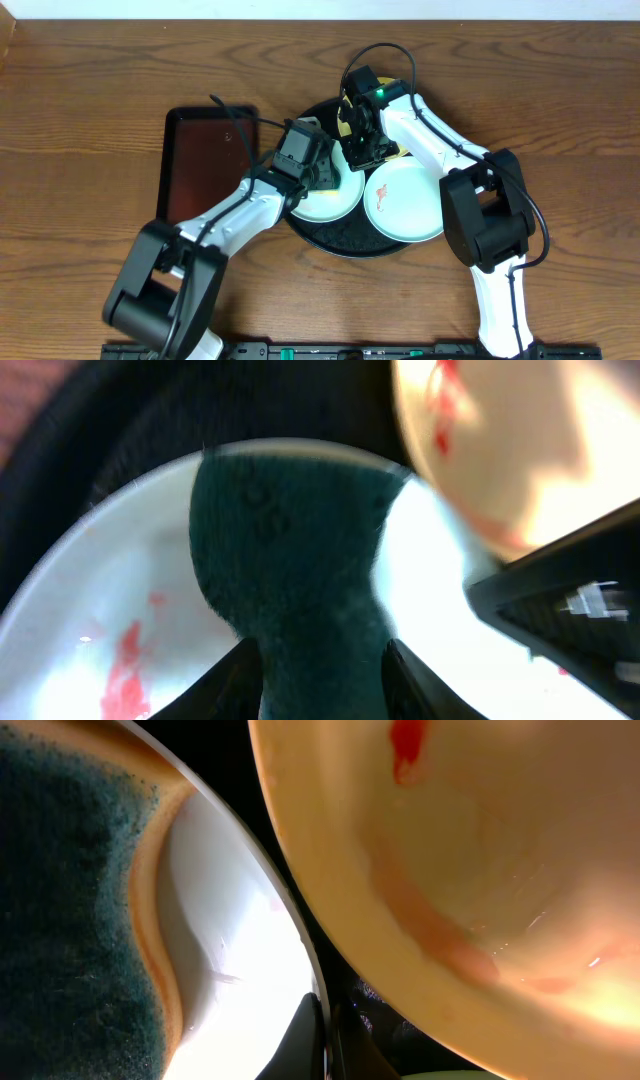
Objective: Clean dirty plates on tray and stack at the side
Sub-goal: 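Scrub the left pale green plate with the sponge in the left gripper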
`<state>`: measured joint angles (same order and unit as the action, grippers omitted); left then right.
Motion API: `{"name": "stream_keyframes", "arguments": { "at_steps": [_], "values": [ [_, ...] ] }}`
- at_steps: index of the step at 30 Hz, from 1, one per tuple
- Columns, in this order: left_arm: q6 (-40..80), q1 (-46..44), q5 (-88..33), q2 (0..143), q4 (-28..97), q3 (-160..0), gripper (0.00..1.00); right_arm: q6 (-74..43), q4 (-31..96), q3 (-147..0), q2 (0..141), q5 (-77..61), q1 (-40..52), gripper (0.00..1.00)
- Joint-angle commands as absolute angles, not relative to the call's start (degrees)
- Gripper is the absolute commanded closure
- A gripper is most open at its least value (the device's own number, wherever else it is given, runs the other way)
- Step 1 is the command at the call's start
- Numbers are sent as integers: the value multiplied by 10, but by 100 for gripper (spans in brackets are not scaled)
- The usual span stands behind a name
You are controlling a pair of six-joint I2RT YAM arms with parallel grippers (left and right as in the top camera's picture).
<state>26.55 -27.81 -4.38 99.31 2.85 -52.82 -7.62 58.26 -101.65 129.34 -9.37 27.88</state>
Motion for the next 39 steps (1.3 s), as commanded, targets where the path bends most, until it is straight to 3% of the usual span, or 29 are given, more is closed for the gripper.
{"name": "stream_keyframes", "arguments": {
  "at_steps": [1,11,28,33,39],
  "values": [
    [260,-277,-58,1014,31,-535,62,-76,581,-1031,1277,-110,288,99],
    [259,-277,-10,1016,47,-535,92,-76,581,-1031,1277,-109,288,99],
    [186,-277,205,996,135,-536,92,-76,595,-1031,1277,-107,288,99],
    [187,-277,178,949,131,-539,93,-76,595,-1031,1277,-105,288,99],
    [241,-277,8,910,109,-539,92,-76,594,-1031,1277,-106,288,99]
  ]
}}
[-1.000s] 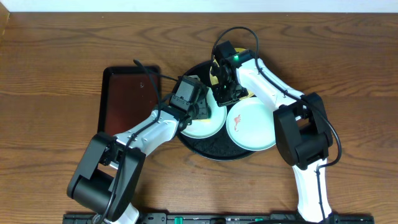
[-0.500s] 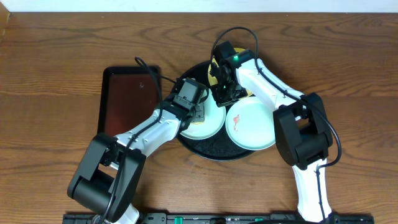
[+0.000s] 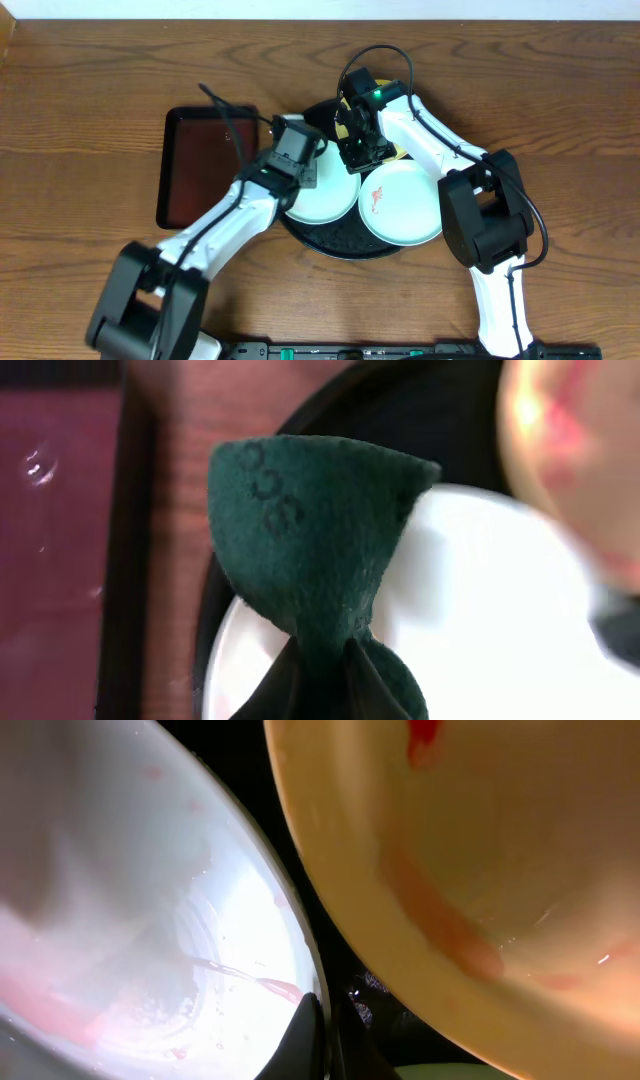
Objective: Clean dirty plates on tray and stack at the side
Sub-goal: 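Scrub the left pale green plate with the sponge in the left gripper, then keep scrubbing the pale green plate surface with the left gripper sponge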
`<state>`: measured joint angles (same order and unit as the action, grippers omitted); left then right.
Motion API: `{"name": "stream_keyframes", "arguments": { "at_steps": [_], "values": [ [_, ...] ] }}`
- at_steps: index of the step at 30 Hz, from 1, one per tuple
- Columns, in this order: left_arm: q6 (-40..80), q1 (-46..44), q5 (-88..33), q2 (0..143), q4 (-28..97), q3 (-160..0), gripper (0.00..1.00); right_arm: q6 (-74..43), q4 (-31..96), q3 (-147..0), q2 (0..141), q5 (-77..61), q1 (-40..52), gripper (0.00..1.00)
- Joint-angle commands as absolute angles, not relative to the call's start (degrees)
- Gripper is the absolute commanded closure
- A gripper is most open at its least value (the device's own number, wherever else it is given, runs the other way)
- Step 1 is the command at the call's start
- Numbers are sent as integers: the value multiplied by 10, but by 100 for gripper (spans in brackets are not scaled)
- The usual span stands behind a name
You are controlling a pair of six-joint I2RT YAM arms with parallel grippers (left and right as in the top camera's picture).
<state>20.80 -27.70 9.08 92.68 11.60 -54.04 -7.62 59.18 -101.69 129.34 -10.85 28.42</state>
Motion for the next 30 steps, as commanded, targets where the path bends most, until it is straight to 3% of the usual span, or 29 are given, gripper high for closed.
{"name": "stream_keyframes", "arguments": {
  "at_steps": [1,6,15,30],
  "values": [
    [265,-277,-22,910,103,-539,92,-76,594,-1031,1277,-106,288,99],
    [335,-277,-69,934,102,-538,92,-77,593,-1031,1277,-106,288,99],
    [327,-267,-57,1025,114,-538,92,-76,599,-1031,1277,-106,288,99],
    [248,-212,271,1020,203,-540,92,-76,609,-1031,1277,-105,287,99]
  ]
}}
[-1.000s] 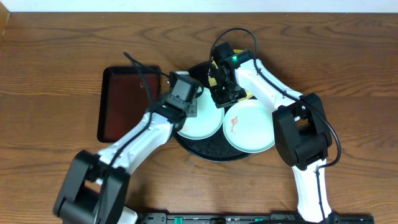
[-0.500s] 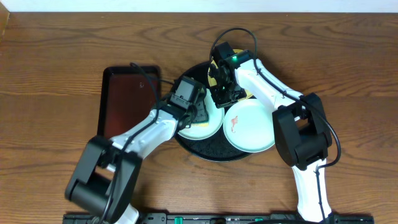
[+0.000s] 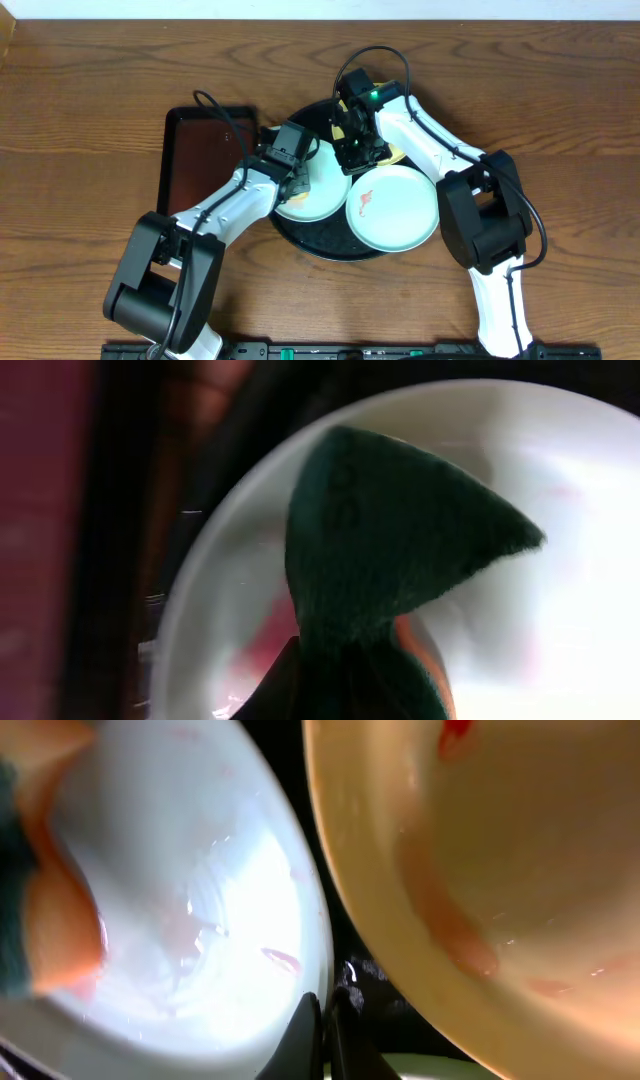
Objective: Clean dirty plates on tray and stack at the side
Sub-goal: 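Keep scrubbing the pale green plate surface with the left gripper sponge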
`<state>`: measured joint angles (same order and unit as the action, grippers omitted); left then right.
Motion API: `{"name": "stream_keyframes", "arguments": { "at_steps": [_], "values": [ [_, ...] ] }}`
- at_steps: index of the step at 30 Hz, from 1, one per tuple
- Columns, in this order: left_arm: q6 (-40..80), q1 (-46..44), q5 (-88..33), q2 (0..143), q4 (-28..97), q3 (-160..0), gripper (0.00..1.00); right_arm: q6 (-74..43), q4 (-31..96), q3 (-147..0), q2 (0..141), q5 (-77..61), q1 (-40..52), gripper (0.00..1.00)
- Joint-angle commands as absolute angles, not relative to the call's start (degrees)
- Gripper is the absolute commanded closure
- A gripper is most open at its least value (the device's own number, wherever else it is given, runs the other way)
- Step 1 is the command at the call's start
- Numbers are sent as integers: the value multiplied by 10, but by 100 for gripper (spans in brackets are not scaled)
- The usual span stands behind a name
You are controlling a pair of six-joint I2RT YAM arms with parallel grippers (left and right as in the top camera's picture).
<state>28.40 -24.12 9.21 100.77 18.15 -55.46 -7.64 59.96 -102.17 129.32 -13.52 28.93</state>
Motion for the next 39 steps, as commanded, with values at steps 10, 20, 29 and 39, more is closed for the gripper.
{"name": "stream_keyframes", "arguments": {
  "at_steps": [10,20,29,39],
  "values": [
    [225,-213,307,952,186,-552,92,-72,609,-1031,1277,-106,287,99],
    [254,-213,-119,939,135,-551,92,-72,608,-1031,1277,-106,288,99],
    [275,-213,-160,949,130,-544,92,-75,602,-1031,1277,-106,288,99],
    [283,-220,-161,1009,122,-542,92,-93,607,-1054,1277,-105,289,99]
  ]
}}
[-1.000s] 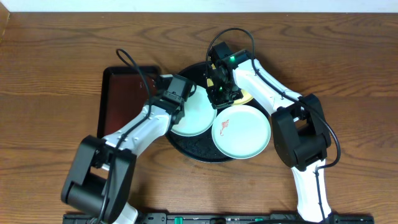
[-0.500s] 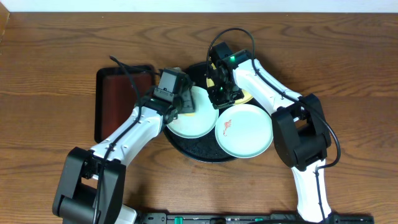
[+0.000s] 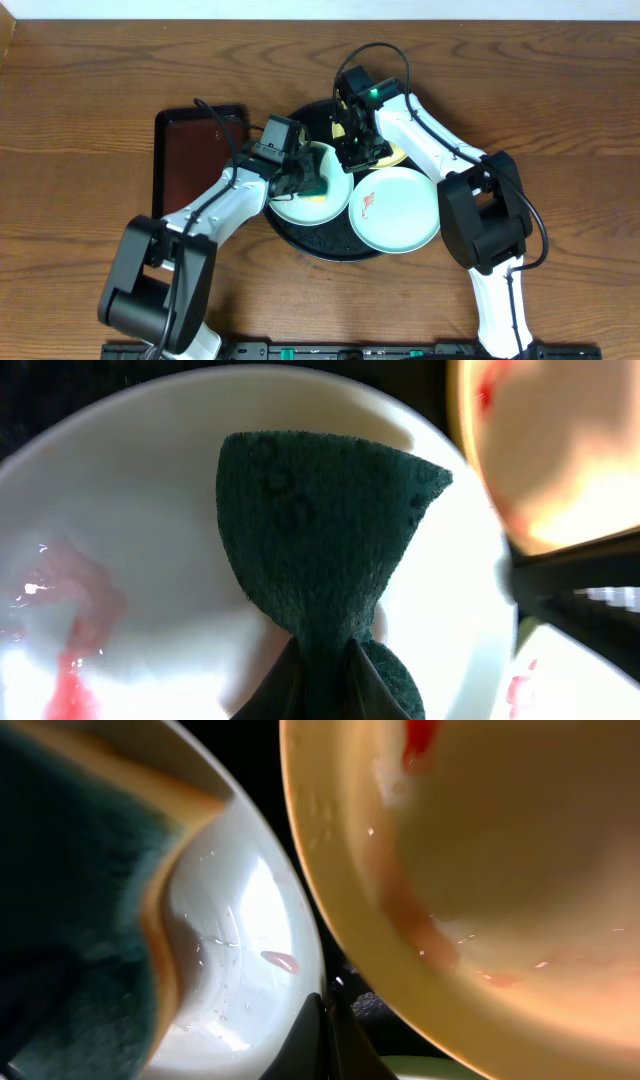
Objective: Clean dirty plates on tray and stack at the side
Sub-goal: 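Keep scrubbing the pale green plate surface with the left gripper sponge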
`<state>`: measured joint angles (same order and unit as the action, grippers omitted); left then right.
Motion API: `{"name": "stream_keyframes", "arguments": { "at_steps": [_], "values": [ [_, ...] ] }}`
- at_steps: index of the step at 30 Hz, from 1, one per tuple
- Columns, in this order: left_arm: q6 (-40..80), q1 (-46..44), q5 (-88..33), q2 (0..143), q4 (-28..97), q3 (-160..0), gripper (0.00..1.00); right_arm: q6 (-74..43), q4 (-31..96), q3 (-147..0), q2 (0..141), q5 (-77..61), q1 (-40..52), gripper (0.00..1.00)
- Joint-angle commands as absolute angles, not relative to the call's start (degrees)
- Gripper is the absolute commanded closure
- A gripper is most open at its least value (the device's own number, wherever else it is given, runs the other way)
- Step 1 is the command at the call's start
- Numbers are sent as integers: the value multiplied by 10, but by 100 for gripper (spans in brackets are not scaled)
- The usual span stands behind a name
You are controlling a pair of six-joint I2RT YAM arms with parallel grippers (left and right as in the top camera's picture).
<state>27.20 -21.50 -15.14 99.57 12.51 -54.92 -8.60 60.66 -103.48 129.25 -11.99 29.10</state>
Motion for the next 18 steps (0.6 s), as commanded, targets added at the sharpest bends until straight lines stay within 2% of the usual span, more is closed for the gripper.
{"name": "stream_keyframes", "arguments": {
  "at_steps": [1,9,18],
  "values": [
    [285,-223,-162,1010,120,-542,92,-93,607,-1054,1277,-105,289,99],
    [299,-258,-164,1019,85,-542,92,-94,608,-1054,1277,-105,292,99],
    [297,-250,-81,1032,128,-542,92,-94,617,-1045,1277,-106,295,98]
  ]
}}
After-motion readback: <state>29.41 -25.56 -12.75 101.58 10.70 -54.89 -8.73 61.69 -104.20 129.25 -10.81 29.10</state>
